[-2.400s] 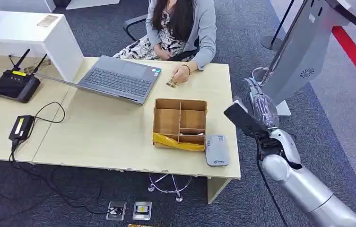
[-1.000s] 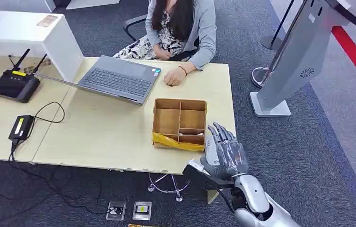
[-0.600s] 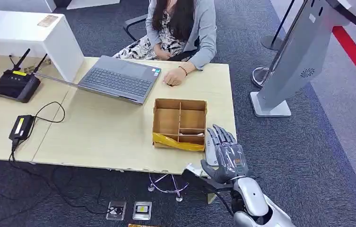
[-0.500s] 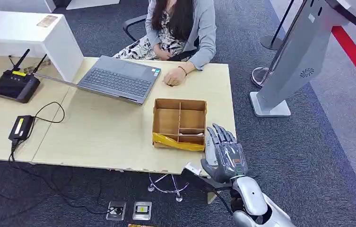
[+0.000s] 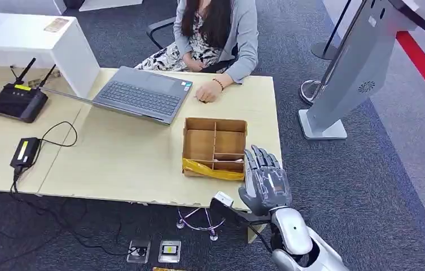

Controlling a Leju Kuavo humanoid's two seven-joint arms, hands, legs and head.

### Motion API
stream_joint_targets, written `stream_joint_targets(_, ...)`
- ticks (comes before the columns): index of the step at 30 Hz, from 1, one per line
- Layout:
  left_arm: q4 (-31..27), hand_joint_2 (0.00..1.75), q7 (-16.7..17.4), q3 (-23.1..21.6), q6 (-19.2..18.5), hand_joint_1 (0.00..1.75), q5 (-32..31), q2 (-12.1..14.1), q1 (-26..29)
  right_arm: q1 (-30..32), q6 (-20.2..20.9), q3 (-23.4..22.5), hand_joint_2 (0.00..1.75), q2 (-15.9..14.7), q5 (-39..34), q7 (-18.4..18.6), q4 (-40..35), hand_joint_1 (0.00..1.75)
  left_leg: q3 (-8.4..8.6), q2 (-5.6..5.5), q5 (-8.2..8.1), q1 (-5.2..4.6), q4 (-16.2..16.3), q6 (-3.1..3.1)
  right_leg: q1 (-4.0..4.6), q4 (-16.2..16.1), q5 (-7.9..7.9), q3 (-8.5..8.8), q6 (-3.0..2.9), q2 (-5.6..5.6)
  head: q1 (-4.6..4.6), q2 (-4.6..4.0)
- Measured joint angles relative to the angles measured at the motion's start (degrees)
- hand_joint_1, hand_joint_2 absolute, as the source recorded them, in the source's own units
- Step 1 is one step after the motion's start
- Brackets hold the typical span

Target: Pass the card to the sensor for recognition and then transmit it.

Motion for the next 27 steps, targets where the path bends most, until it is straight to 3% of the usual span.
stream_joint_targets(5, 0.0, 0.00, -5.4, -0.6, 0.0, 0.00, 8.4, 0.4, 2.4, 0.7, 2.9, -1.0, 1.75, 0.6, 0.7, 0.5, -1.8, 0.00, 0.01, 0.02, 0.00, 0.00, 0.0, 0.00, 0.00, 0.0, -0.01, -0.02, 0.00, 0.00, -0.02, 0.00)
stream_joint_targets(8, 0.0, 0.00, -13.2, -1.2, 0.0, 0.00, 11.5, -0.2, 2.8, 1.8, 4.7, -1.5, 1.75, 1.5, 2.5, 0.9, -3.6, 0.00, 0.00, 0.00, 0.00, -0.01, 0.0, 0.00, 0.00, 0.0, -0.01, -0.04, 0.00, -0.04, 0.00, 0.00)
stream_joint_targets(9, 0.0, 0.00, -14.4, -1.4, 0.0, 0.00, 11.7, -0.4, 2.7, 2.2, 5.1, -1.6, 1.75, 1.9, 2.9, 1.1, -4.2, 0.00, 0.00, 0.00, 0.00, -0.01, 0.0, 0.00, 0.00, 0.0, -0.01, -0.03, 0.00, -0.04, -0.02, 0.00)
stream_joint_targets(16, 0.0, 0.00, -17.1, -2.3, 0.0, 0.00, 13.8, -1.1, 2.2, 2.8, 7.7, -1.6, 1.75, 3.5, 3.5, 2.0, -6.9, 0.00, 0.03, 0.07, 0.00, 0.00, 0.0, 0.00, 0.00, 0.0, 0.00, 0.00, 0.00, 0.01, 0.00, 0.00)
stream_joint_targets(27, 0.0, 0.00, -21.9, -2.8, 0.0, 0.00, 18.8, -2.0, 4.2, 2.7, 8.0, -1.6, 1.75, 4.4, 2.8, 2.4, -7.9, 0.00, -0.01, 0.04, -0.01, 0.00, 0.0, 0.00, 0.00, 0.0, -0.02, 0.00, -0.02, -0.01, -0.02, 0.02)
